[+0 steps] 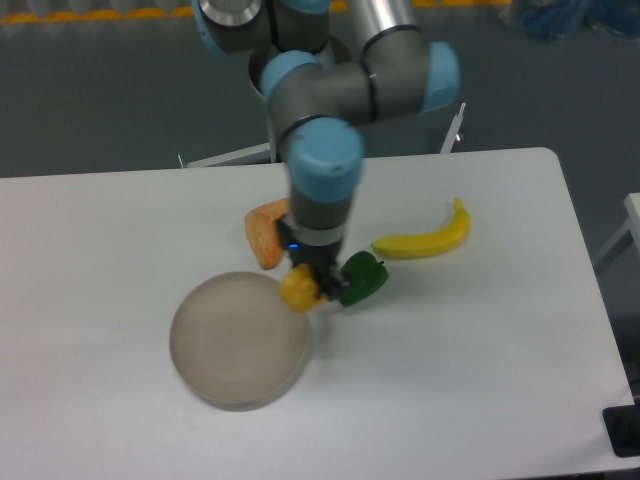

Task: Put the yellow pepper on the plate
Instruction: 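Carry the yellow pepper over the green pepper toward the grey plate, then lower the yellow pepper onto the plate and open the gripper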

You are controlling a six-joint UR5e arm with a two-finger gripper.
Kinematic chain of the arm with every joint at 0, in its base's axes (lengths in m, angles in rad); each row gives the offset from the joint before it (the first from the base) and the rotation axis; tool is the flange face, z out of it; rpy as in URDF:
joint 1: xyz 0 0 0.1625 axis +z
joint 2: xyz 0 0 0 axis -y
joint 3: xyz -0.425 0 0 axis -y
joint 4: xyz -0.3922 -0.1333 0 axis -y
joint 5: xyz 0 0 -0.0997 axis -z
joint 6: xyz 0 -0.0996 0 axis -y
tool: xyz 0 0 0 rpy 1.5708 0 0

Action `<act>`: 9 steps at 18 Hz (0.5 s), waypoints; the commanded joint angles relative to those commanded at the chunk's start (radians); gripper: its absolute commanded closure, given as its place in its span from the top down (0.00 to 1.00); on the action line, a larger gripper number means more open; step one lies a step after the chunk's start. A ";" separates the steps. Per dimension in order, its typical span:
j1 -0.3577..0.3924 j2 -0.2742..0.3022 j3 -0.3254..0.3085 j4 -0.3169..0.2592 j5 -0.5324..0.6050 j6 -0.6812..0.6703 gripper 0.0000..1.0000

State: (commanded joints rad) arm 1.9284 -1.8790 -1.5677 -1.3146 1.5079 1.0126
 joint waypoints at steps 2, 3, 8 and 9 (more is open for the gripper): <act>-0.041 -0.029 0.002 0.024 0.000 -0.051 0.11; -0.060 -0.043 0.002 0.040 0.000 -0.066 0.12; -0.097 -0.106 0.002 0.077 0.000 -0.077 0.16; -0.100 -0.107 0.002 0.078 0.000 -0.075 0.22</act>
State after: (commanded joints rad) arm 1.8285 -1.9865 -1.5662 -1.2364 1.5079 0.9372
